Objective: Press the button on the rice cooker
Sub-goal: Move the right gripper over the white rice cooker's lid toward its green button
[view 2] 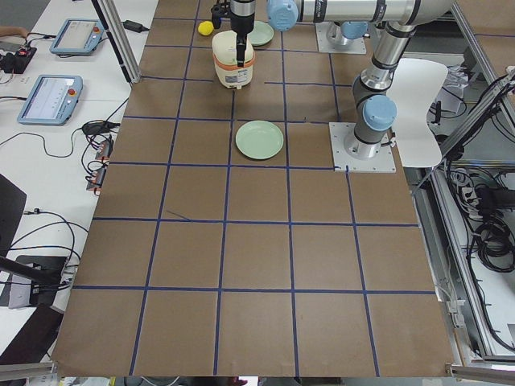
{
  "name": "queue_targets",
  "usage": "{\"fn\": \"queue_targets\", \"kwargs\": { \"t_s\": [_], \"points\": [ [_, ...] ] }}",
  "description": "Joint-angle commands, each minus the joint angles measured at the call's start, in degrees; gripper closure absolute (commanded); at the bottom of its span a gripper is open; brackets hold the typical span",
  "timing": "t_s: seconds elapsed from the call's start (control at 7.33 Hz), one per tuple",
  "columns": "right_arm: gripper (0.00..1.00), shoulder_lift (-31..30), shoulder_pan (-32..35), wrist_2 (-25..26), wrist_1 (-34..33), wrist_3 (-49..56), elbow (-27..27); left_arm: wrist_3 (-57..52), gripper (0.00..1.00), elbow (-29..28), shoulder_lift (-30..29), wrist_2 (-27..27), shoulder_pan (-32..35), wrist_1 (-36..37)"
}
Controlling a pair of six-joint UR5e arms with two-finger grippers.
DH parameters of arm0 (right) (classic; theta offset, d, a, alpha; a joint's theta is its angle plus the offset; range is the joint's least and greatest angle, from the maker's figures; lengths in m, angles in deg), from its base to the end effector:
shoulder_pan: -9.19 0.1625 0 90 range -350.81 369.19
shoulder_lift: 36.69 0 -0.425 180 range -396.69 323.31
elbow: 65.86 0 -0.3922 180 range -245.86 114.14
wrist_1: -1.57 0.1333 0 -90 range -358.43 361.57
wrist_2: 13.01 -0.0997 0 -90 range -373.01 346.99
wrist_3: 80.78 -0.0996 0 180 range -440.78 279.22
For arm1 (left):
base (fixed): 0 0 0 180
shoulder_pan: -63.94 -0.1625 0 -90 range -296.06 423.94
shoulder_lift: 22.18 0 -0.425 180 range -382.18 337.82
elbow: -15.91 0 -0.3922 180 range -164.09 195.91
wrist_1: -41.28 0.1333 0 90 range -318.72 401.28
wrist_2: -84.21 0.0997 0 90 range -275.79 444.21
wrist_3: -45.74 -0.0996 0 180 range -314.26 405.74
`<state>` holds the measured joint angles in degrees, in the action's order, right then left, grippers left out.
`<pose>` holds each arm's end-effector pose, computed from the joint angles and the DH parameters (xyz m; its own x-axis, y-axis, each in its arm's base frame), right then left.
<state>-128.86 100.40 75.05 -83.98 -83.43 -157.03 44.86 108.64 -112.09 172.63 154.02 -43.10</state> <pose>0.1466 -0.4666 0.4887 -0.9992 0.0271 -0.0310 0.0251 0.9978 0.0617 -0.1367 -0.4957 0.4752 -0.9995 0.0182 0.0267 0.0167 0.9985 -0.0524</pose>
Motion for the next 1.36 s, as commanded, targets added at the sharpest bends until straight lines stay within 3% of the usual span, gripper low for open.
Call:
{"fn": "queue_targets", "kwargs": {
  "t_s": [0.0,0.41,0.68,0.95,1.09,1.23],
  "points": [
    [0.0,0.05,-0.07,-0.97,0.03,0.89,-0.42,0.0,0.0,0.0,0.0,0.0,0.0,0.0],
    [0.0,-0.04,-0.07,-1.4,-0.31,0.8,-0.33,0.0,0.0,0.0,-0.09,0.0,0.0,0.0],
    [0.01,1.97,0.19,-1.67,-5.49,-0.69,0.28,0.0,0.0,0.0,0.0,0.0,0.0,0.0],
    [0.14,6.18,3.69,-1.67,-9.52,-1.13,2.03,0.0,0.0,0.0,-0.09,0.0,0.0,0.0],
    [0.3,8.47,5.28,-1.76,-10.15,-3.13,3.87,0.09,0.0,0.0,0.0,0.0,0.0,0.0],
    [0.54,11.01,6.51,-2.45,-9.99,-5.5,6.15,0.0,0.0,0.0,0.0,0.0,0.0,0.0]
  ]
}}
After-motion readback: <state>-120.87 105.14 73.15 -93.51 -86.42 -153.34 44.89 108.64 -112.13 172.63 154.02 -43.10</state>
